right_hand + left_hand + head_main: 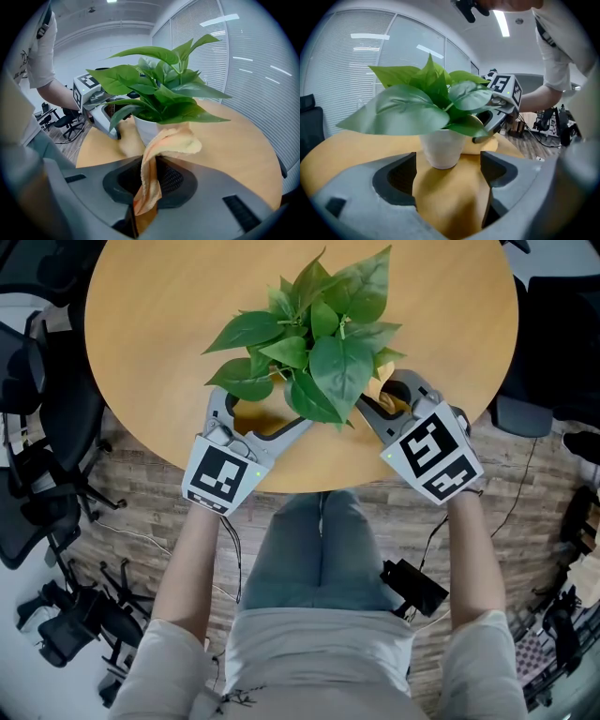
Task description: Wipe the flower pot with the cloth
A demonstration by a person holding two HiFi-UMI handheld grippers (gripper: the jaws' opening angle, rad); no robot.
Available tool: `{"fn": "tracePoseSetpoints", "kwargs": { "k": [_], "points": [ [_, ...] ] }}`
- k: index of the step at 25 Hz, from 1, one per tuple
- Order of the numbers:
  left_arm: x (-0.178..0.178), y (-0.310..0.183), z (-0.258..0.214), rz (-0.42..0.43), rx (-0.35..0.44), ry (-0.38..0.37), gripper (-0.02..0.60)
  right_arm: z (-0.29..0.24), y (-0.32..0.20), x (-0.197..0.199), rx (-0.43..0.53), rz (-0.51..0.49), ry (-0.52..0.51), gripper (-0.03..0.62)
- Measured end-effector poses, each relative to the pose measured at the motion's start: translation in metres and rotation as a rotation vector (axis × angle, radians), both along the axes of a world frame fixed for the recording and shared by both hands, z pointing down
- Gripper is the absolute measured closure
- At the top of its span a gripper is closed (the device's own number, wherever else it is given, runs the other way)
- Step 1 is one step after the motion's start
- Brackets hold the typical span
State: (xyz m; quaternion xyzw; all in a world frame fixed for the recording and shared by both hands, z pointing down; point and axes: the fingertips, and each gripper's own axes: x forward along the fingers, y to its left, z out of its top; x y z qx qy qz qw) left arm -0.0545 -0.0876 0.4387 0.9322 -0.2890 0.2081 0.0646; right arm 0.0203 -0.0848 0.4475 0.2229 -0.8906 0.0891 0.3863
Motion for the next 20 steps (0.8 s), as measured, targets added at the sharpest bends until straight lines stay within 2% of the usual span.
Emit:
{"fn": "tracePoseSetpoints", "kwargs": {
  "k": [2,4,12,20],
  "points": [
    [-0.004,-0.007,-0.005,-0.011,-0.01,0.054,0.16,0.0,0.0,0.0,-0.002,0.003,-0.002,0.537],
    [-0.006,-0.016,-0.011,0.016,0.008,0.093,0.16,0.0,0.0,0.0,-0.005,0.006,-0.004,0.537],
    [0.001,-0.031,-0.024,0.219,0.024,0.166,0.141,0.001,0.003,0.0,-0.013,0.008,-0.01,0.537],
    [0.013,-0.034,-0.031,0.301,-0.001,0.229,0.145,0.002,0.004,0.001,-0.019,0.01,-0.017,0.537]
  ]
}}
